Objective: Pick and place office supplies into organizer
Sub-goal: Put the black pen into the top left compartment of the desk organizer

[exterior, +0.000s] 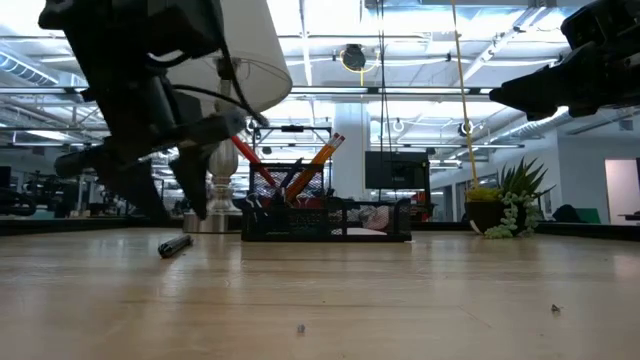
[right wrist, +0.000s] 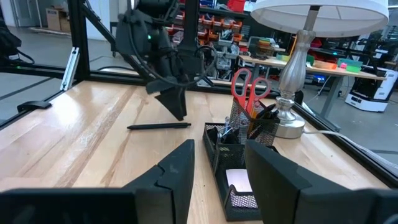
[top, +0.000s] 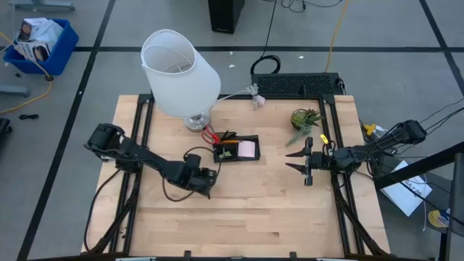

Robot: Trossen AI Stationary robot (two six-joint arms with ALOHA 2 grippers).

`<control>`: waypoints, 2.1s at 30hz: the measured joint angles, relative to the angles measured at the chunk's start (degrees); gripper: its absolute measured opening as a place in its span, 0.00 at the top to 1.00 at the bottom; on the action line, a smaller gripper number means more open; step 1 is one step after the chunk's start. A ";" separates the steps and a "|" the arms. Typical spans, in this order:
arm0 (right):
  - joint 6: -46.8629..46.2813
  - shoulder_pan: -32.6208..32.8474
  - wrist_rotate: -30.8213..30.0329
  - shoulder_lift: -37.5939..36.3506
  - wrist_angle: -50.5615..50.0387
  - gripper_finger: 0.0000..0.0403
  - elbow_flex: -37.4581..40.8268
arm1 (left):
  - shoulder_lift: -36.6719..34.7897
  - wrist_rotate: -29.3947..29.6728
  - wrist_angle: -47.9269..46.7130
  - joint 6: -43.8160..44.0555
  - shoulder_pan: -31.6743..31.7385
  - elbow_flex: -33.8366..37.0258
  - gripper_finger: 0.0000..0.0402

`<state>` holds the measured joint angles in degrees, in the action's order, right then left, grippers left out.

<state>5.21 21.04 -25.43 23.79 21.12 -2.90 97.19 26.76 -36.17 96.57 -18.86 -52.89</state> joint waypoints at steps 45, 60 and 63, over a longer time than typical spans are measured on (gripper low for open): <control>0.02 0.00 0.00 -0.01 0.00 0.66 0.00 | 6.60 -2.12 -0.63 -0.41 0.27 -0.82 0.84; 0.02 0.00 0.00 0.00 0.02 0.66 0.02 | 6.88 5.38 0.38 -0.41 -3.00 -0.67 0.85; 0.01 0.00 0.00 0.00 0.01 0.66 0.00 | 6.90 7.53 0.94 0.11 -4.04 -0.65 0.89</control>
<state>5.23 21.04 -25.43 23.79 21.14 -2.90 104.09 34.29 -35.23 96.68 -22.90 -53.54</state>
